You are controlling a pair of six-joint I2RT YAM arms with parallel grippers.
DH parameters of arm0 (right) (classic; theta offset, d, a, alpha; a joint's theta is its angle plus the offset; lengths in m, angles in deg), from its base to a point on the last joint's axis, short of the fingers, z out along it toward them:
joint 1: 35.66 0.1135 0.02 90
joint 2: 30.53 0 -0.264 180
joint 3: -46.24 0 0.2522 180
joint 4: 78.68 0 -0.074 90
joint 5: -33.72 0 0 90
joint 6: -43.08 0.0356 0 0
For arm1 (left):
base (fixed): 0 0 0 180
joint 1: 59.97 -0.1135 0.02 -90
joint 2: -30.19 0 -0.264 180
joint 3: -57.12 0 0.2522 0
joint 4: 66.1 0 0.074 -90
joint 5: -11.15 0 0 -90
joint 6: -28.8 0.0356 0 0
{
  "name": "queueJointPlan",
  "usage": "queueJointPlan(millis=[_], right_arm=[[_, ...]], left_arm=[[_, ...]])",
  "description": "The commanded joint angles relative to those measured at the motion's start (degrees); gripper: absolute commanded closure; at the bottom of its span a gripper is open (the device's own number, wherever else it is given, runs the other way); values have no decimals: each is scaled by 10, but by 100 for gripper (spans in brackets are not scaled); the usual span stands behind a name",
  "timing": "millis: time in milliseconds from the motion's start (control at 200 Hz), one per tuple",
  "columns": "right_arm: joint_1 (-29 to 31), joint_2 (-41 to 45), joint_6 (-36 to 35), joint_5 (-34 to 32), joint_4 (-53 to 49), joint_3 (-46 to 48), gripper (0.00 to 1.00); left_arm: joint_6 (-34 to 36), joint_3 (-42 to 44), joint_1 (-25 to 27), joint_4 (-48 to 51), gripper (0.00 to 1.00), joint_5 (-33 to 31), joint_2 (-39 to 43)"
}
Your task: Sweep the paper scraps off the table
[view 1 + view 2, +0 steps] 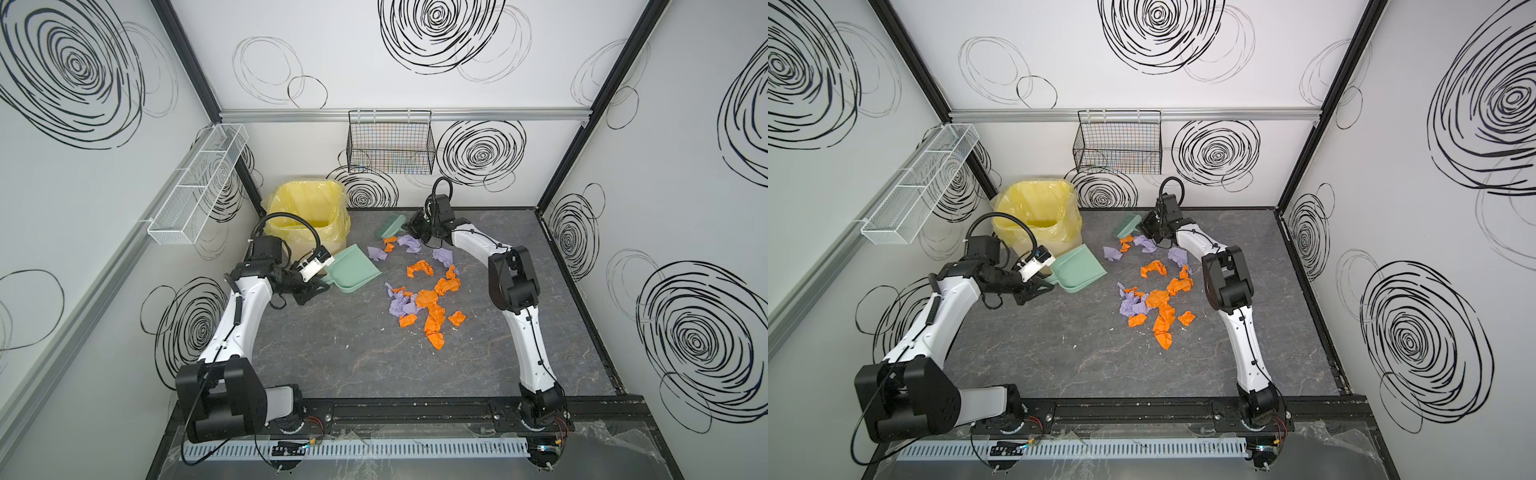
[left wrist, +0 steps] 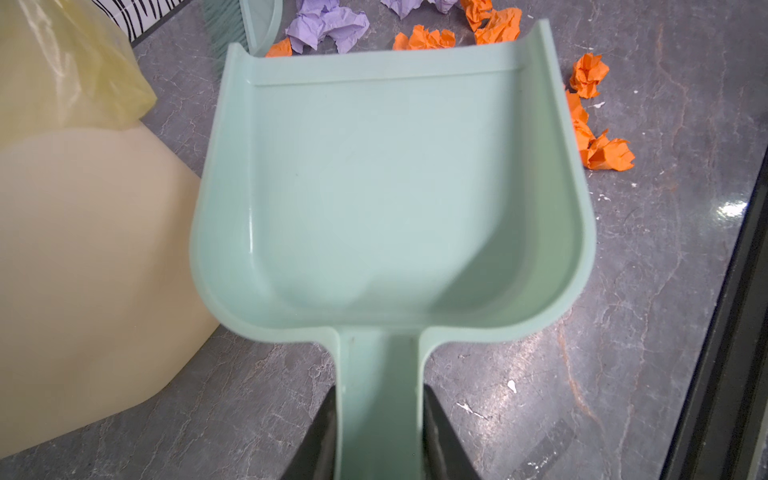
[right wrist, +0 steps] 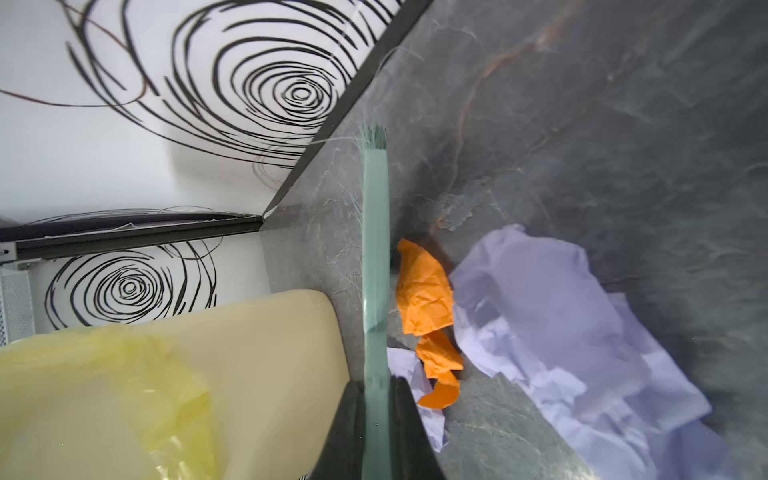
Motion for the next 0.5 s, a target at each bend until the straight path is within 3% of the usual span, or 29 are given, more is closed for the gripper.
queueJointPlan(millis=[0, 495], right_arm=[[-2, 26, 19, 17, 25, 20, 100], [-46, 298, -40, 2, 67, 432, 100]], left_arm=[[9, 5, -7, 10, 100, 15, 6], [8, 0, -6, 3, 100, 20, -12]])
